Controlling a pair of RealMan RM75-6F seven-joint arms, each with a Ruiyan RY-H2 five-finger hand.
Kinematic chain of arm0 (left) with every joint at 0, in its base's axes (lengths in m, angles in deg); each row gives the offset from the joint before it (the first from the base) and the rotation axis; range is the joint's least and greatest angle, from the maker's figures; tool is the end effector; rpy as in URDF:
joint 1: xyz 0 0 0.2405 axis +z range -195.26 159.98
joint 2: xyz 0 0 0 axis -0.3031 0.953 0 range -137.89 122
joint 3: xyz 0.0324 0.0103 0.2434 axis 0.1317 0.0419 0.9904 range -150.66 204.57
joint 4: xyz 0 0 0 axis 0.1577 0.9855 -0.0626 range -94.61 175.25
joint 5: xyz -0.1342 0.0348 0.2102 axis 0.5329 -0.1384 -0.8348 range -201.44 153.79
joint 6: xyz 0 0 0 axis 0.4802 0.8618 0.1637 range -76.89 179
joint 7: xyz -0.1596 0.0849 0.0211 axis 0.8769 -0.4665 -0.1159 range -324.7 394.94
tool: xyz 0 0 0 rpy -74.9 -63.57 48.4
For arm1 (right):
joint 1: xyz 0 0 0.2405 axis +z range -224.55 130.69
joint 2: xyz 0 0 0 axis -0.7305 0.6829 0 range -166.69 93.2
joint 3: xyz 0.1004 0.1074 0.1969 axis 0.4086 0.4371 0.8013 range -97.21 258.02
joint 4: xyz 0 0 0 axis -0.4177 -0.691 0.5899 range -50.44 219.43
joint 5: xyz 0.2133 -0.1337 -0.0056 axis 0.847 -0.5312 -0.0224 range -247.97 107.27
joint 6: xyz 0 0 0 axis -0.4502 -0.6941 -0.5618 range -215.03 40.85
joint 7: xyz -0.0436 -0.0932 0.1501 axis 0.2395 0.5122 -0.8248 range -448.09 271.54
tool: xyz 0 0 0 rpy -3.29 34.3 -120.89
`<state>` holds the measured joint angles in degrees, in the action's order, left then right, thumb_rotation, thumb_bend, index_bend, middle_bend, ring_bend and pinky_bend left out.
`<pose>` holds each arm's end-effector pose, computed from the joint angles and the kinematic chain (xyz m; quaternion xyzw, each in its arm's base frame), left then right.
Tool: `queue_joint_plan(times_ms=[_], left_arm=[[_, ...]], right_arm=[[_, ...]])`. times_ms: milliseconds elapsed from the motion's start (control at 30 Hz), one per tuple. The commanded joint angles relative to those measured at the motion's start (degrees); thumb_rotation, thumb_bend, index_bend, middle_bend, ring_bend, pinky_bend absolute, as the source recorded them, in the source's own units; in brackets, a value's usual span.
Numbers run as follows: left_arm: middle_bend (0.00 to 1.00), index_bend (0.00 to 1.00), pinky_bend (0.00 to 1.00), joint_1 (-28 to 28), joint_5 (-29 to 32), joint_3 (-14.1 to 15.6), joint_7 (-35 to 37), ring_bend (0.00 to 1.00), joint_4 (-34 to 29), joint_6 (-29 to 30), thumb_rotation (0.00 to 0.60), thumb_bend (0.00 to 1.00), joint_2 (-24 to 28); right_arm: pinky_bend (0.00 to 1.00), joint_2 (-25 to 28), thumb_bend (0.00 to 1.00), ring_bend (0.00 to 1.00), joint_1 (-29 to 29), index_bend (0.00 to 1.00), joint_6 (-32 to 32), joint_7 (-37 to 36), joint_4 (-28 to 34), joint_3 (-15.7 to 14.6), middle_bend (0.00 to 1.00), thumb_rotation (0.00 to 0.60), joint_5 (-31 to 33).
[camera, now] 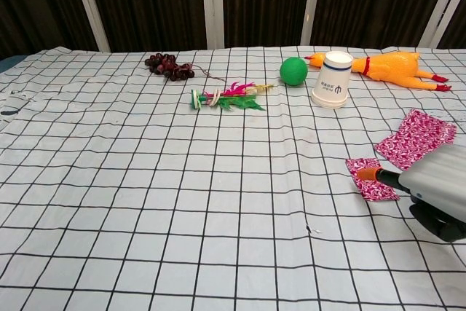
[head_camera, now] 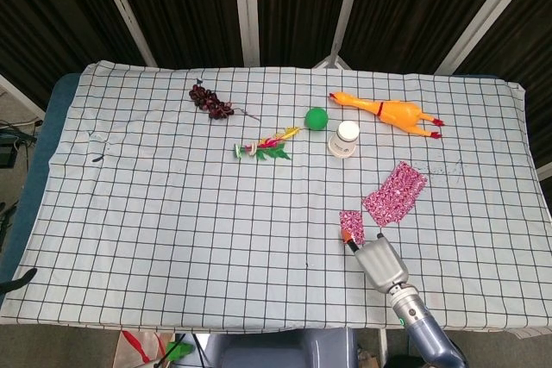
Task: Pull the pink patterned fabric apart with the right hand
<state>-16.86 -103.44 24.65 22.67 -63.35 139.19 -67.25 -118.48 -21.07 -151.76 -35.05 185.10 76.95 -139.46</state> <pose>-0.3169 0.1848 0.1356 -0.5584 -0.4002 -0.3131 0.6557 -0.2024 -0.2462 -0.0645 0.8277 -0.2448 0.1841 0.4702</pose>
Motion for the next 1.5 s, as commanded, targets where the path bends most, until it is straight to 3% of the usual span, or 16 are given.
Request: queue_joint_plan(times_ms=[33, 267, 533, 1500], left_arm=[[0.03, 0.1, 0.06, 0.0, 0.1, -0.1, 0.1, 0.05, 0.0, 0.0, 0.6, 0.2, 0.0], [0.03, 0.1, 0.06, -0.1, 0.3, -0.1, -0.1, 0.05, 0.1, -0.1, 0.6, 0.2, -0.1], [0.03, 0.1, 0.06, -0.2, 0.6, -0.2, -1.2, 0.05, 0.0, -0.1, 0.6, 0.2, -0.5], [0.03, 0.1, 0.06, -0.4, 1.3, -0.4, -2.5, 0.05, -0.1, -0.2, 0.6, 0.2, -1.0]], right_arm=[[0.47, 0.2, 0.71, 0.75, 0.3, 0.11, -0.3, -0.5, -0.5, 1.3, 0.79, 0.6, 1.4], [0.47, 1.0, 0.71, 0.75, 1.6, 0.11, 1.4, -1.3, -4.0, 4.7, 0.79, 0.6, 8.0], [0.47, 1.3, 0.71, 0.75, 2.8, 0.11, 3.6, -2.4, -7.6, 5.8, 0.79, 0.6, 12.7], [0.47, -1.6, 0.71, 0.75, 6.0, 0.11, 6.0, -2.4, -12.4, 5.0, 0.79, 0.6, 16.6]])
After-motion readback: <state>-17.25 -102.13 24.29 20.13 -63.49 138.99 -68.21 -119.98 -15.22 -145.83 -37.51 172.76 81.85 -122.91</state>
